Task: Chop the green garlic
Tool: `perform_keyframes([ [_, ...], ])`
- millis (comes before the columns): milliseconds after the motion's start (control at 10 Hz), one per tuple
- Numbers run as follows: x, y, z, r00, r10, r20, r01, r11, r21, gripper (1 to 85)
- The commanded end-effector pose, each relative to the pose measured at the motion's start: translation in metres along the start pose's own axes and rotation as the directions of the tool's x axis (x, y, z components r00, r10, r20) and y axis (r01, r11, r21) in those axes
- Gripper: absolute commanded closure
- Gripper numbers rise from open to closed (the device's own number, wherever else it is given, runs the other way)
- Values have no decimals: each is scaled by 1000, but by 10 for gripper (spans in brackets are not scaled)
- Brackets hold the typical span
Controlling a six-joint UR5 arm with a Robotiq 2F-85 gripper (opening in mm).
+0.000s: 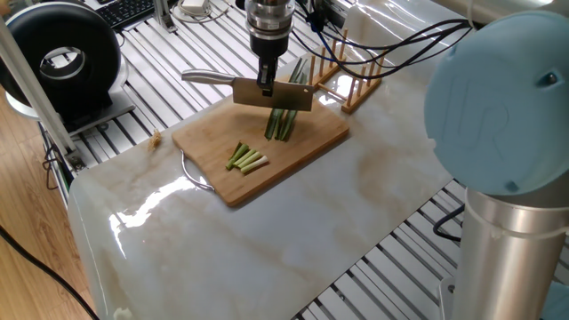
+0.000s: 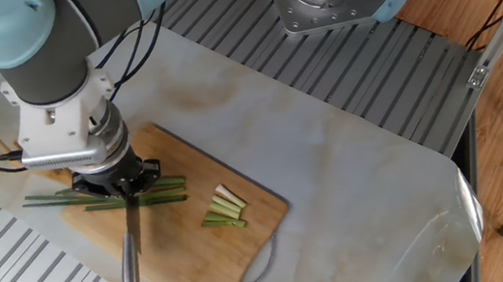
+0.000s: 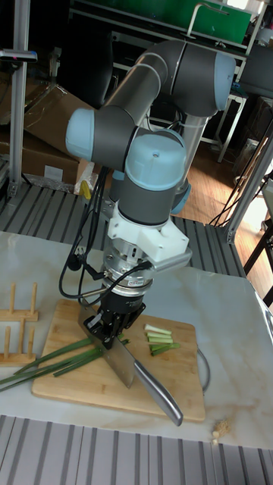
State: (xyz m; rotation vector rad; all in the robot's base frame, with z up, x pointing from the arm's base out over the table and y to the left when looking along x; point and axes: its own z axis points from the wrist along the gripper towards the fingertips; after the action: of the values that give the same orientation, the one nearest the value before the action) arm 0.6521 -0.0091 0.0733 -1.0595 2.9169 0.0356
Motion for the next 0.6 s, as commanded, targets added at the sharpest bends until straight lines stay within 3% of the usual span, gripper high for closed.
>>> perform_keyframes([
  [0, -1, 6, 4, 1000, 10, 22, -10, 1000, -25, 843],
  [500, -2, 5, 4, 1000, 6, 25, -5, 1000, -23, 843],
])
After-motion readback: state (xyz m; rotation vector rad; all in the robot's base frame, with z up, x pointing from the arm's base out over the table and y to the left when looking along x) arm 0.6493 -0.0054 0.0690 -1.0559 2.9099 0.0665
